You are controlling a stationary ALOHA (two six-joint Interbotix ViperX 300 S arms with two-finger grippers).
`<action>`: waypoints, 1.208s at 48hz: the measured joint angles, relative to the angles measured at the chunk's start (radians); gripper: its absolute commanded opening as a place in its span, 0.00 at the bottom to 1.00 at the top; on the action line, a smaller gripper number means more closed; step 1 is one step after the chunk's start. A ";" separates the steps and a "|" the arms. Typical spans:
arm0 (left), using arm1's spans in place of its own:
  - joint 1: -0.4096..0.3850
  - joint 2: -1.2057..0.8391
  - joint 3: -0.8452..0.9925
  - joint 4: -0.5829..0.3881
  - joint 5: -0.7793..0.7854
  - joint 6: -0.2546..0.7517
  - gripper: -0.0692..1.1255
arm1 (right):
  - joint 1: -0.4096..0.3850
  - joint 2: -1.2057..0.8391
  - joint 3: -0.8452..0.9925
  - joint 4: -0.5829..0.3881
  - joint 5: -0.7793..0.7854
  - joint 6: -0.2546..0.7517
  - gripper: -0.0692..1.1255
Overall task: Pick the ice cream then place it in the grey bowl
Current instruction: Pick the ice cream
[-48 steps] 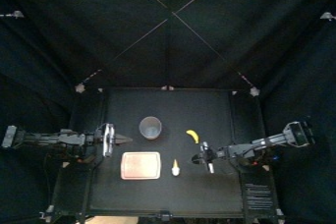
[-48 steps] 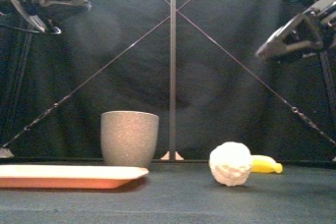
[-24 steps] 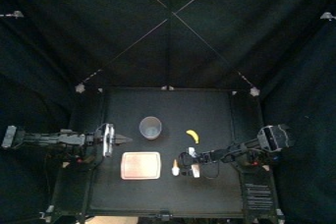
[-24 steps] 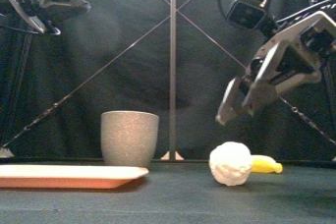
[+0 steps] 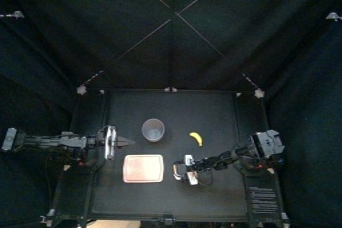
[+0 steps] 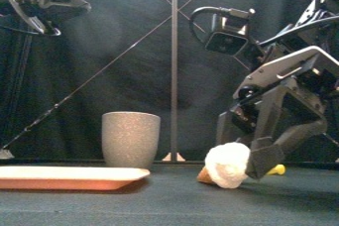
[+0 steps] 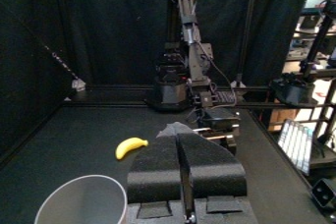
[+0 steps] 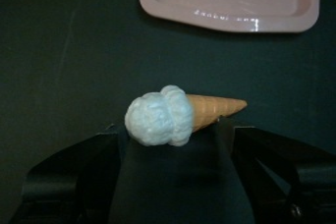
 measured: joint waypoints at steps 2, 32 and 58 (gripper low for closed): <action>0.000 -0.002 0.002 0.002 0.000 0.000 0.03 | -0.002 0.000 -0.012 0.000 0.002 -0.008 0.91; 0.005 -0.009 0.008 -0.003 0.002 -0.002 0.03 | -0.017 0.098 -0.181 -0.110 0.121 0.002 0.91; 0.015 -0.012 0.014 -0.003 0.003 -0.002 0.03 | -0.020 0.094 -0.152 -0.067 0.209 0.005 0.86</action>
